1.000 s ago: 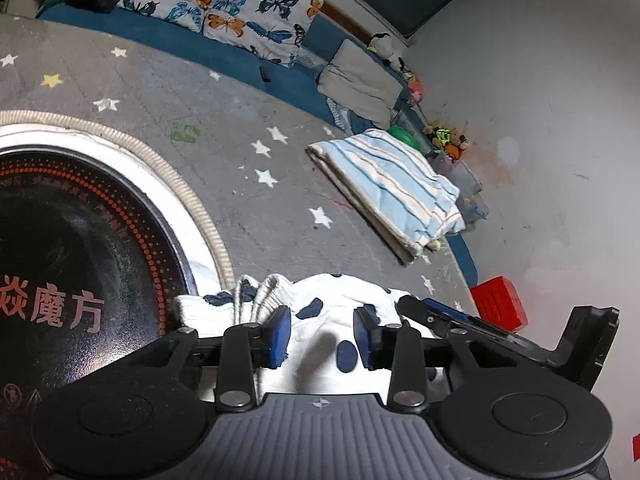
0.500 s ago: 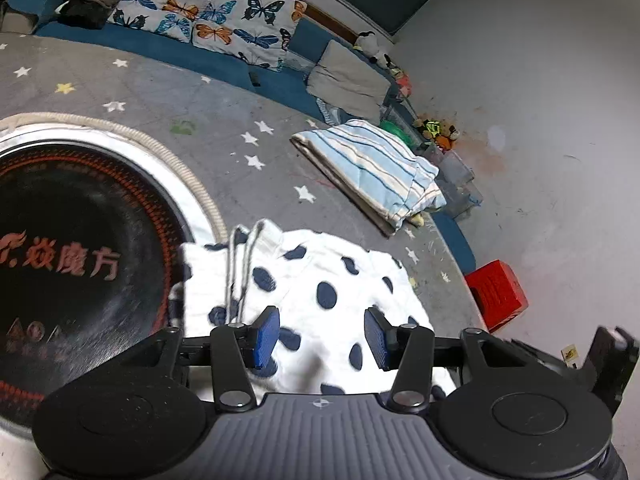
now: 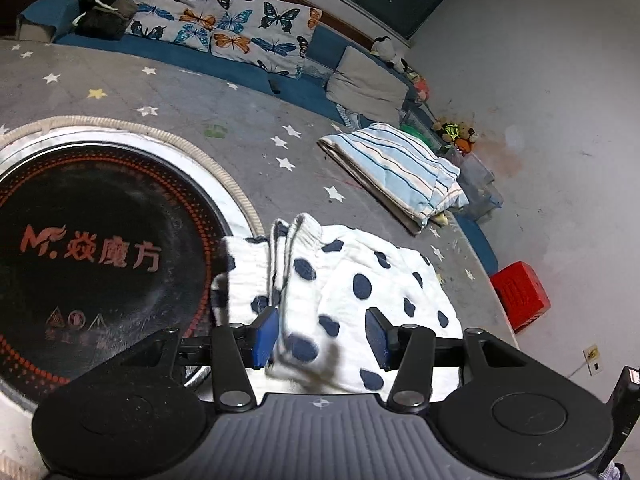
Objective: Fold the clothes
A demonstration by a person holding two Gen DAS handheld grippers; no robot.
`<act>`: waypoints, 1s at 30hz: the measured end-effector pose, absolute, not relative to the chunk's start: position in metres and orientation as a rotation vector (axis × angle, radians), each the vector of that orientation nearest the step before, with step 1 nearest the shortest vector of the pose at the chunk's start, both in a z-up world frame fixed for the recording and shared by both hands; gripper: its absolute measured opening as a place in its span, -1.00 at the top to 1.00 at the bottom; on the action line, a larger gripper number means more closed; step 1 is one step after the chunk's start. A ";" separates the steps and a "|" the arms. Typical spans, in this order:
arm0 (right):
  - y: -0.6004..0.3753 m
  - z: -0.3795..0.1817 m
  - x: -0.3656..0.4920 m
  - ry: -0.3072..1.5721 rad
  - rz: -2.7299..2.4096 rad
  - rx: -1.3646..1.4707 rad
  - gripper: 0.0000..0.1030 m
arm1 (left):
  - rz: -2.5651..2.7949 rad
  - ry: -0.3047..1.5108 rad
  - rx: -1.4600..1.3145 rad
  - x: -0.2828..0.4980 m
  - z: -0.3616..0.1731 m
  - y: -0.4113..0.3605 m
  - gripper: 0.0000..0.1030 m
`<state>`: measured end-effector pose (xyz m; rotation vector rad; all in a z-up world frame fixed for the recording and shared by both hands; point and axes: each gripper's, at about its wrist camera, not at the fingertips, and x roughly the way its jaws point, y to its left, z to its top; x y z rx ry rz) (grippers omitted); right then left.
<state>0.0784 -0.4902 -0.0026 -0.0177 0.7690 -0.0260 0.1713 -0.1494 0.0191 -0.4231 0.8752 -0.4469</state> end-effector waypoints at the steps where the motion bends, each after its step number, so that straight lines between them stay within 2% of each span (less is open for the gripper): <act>1: -0.489 -0.001 0.076 0.760 -0.028 -0.022 -1.00 | -0.446 0.876 -0.422 0.169 0.020 -0.148 -0.09; 7: -0.474 0.000 0.061 0.727 -0.029 -0.042 -1.00 | -0.446 0.864 -0.375 0.150 0.021 -0.147 -0.30; 11: -0.466 -0.001 0.052 0.717 -0.041 -0.048 -1.00 | -0.445 0.836 -0.337 0.137 0.025 -0.146 -0.55; 16: -0.455 -0.006 0.040 0.699 -0.060 -0.051 -1.00 | -0.446 0.822 -0.310 0.123 0.025 -0.144 -0.68; 23: -0.448 -0.005 0.022 0.670 -0.056 -0.009 -1.00 | -0.462 0.783 -0.284 0.106 0.027 -0.138 -1.00; 30: -0.435 -0.002 0.010 0.640 -0.047 0.045 -1.00 | -0.481 0.769 -0.276 0.093 0.028 -0.132 -1.00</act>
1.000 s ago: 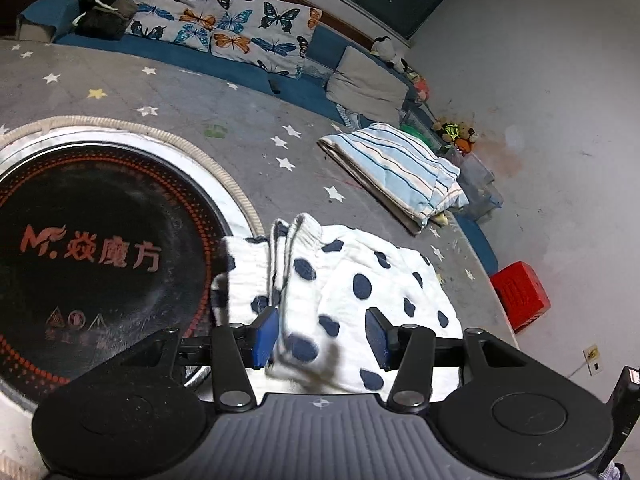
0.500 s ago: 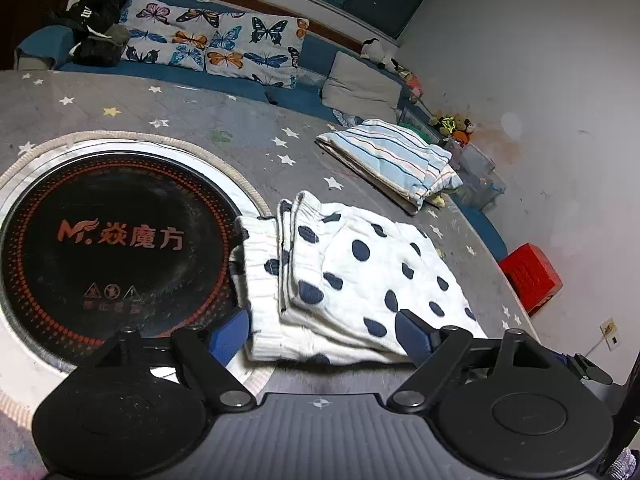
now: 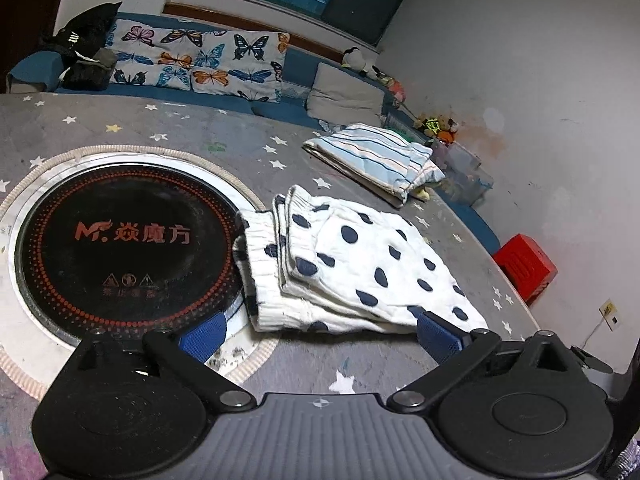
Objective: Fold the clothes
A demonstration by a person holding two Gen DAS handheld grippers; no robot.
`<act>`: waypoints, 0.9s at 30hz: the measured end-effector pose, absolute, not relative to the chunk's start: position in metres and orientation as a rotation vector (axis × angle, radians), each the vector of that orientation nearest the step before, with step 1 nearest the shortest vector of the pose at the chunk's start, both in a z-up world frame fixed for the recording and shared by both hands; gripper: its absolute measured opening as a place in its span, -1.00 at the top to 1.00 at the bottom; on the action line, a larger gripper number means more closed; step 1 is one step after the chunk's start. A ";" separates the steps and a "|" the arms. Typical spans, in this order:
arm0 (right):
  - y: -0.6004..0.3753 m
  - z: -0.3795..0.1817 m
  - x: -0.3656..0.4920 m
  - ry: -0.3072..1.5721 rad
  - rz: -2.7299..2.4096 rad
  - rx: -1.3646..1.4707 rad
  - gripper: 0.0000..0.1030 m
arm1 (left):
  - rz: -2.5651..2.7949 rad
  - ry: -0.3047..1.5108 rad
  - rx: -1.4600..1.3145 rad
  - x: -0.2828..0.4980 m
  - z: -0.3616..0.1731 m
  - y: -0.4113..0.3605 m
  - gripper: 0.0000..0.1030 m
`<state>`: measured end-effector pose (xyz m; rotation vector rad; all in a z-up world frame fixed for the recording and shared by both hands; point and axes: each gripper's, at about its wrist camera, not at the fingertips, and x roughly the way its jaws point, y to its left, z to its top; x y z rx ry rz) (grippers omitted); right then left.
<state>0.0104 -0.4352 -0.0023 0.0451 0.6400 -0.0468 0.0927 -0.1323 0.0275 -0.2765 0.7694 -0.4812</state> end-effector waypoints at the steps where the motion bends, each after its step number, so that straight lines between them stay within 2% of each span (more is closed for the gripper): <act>1: -0.433 -0.002 0.010 0.637 -0.045 0.051 -1.00 | -0.479 0.772 -0.280 0.091 0.026 -0.131 -1.00; 27: -0.382 -0.001 -0.017 0.601 0.058 -0.007 -1.00 | -0.476 0.804 -0.206 0.049 0.016 -0.127 -1.00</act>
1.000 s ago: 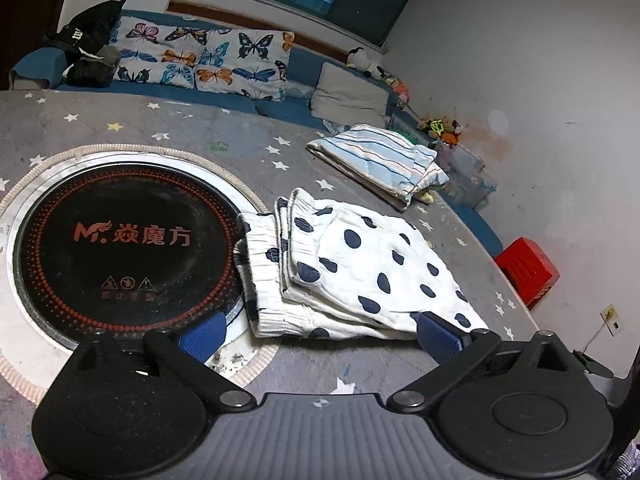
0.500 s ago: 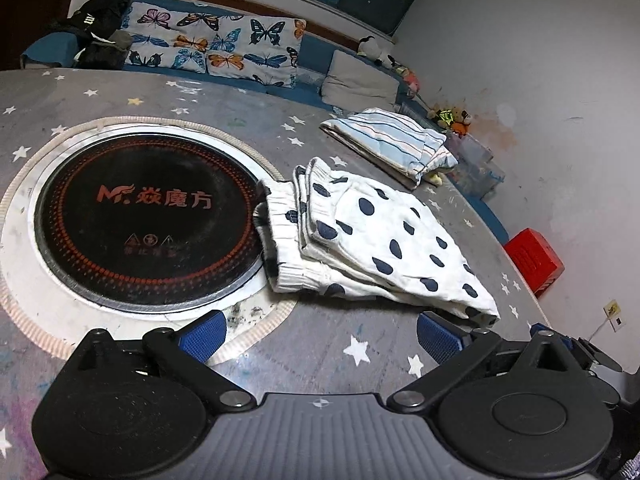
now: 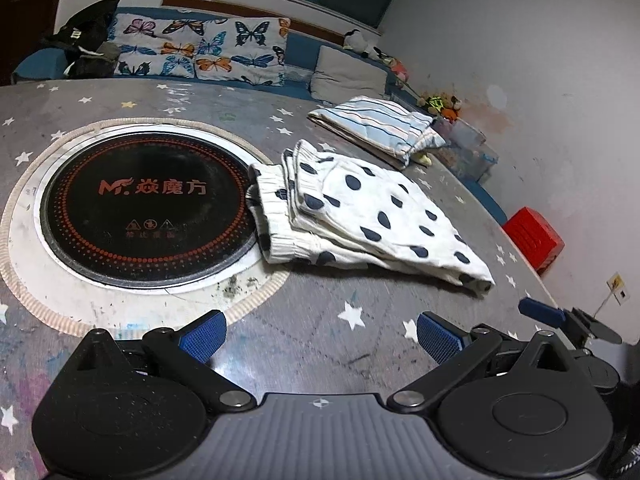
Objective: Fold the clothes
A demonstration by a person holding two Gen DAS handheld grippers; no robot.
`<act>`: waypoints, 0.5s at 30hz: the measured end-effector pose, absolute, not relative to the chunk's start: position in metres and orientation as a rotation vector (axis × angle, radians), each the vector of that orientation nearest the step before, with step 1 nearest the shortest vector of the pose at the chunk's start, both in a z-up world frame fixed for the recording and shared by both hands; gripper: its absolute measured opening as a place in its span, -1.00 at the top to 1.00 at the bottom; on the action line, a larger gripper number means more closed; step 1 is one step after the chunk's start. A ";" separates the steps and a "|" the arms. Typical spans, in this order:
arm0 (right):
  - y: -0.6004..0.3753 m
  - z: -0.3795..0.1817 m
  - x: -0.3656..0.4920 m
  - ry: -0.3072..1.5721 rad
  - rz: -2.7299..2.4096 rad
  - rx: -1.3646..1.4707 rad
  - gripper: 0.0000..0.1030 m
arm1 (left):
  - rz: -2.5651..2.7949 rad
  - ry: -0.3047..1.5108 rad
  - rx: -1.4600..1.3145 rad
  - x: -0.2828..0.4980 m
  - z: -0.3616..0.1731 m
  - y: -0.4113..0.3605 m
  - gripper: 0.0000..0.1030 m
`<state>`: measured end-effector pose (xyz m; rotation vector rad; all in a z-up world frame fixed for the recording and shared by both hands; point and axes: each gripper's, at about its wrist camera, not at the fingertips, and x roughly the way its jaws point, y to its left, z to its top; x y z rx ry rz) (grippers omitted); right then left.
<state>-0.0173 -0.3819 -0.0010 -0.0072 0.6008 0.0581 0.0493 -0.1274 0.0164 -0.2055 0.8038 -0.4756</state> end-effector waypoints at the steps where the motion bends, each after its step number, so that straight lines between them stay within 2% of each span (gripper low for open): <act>1: -0.381 -0.001 -0.017 0.603 0.056 -0.009 -1.00 | -0.478 0.801 -0.203 0.048 0.017 -0.127 -1.00; 15: -0.371 -0.003 -0.021 0.616 0.014 -0.042 -1.00 | -0.470 0.797 -0.185 0.039 0.015 -0.126 -1.00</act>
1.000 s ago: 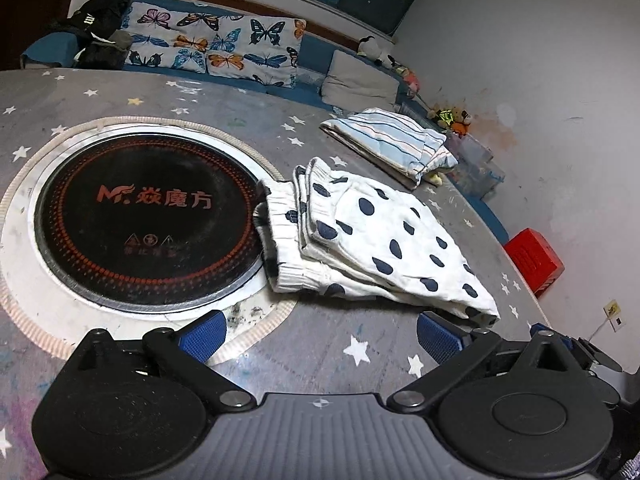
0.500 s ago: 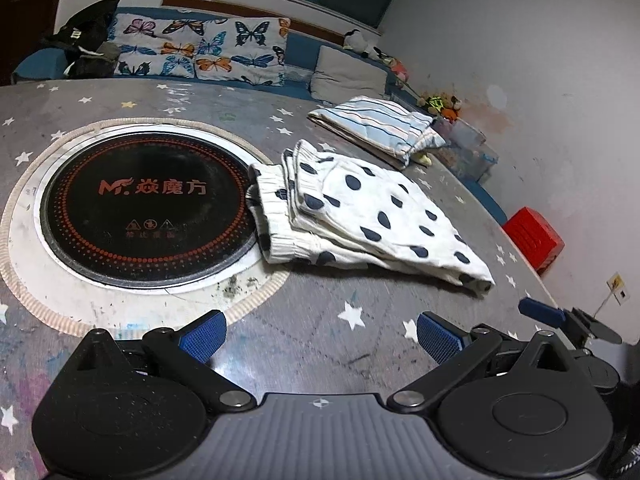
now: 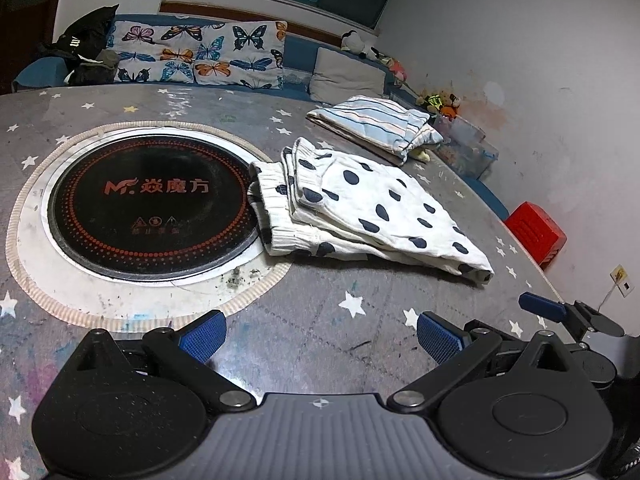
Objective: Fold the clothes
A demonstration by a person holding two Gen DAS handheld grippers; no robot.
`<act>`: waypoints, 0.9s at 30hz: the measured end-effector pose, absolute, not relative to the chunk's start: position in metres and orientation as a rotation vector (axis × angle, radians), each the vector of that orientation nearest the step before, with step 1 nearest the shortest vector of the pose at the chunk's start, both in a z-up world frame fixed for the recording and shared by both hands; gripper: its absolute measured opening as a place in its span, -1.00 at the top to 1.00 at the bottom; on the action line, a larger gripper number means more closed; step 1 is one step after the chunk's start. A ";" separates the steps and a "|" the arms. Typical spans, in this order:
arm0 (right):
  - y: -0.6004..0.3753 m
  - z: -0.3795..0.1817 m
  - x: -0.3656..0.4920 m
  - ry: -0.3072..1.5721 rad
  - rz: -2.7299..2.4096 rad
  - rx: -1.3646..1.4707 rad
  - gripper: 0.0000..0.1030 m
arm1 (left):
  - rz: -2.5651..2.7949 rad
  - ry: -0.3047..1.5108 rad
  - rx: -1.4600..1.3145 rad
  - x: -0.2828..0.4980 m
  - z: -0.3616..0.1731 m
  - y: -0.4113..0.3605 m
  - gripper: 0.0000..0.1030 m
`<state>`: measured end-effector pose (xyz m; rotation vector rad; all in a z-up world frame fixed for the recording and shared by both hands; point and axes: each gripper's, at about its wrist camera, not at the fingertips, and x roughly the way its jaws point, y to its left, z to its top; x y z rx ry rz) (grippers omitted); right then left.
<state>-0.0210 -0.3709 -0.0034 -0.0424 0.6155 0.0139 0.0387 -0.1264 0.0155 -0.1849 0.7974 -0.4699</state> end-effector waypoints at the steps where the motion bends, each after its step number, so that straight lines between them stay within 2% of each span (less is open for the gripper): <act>1: -0.371 -0.004 -0.021 0.616 0.011 -0.042 -1.00 | -0.470 0.801 -0.184 0.038 0.015 -0.127 -1.00; 27: -0.369 -0.014 -0.026 0.628 0.016 -0.002 -1.00 | -0.499 0.822 -0.160 0.023 0.008 -0.139 -1.00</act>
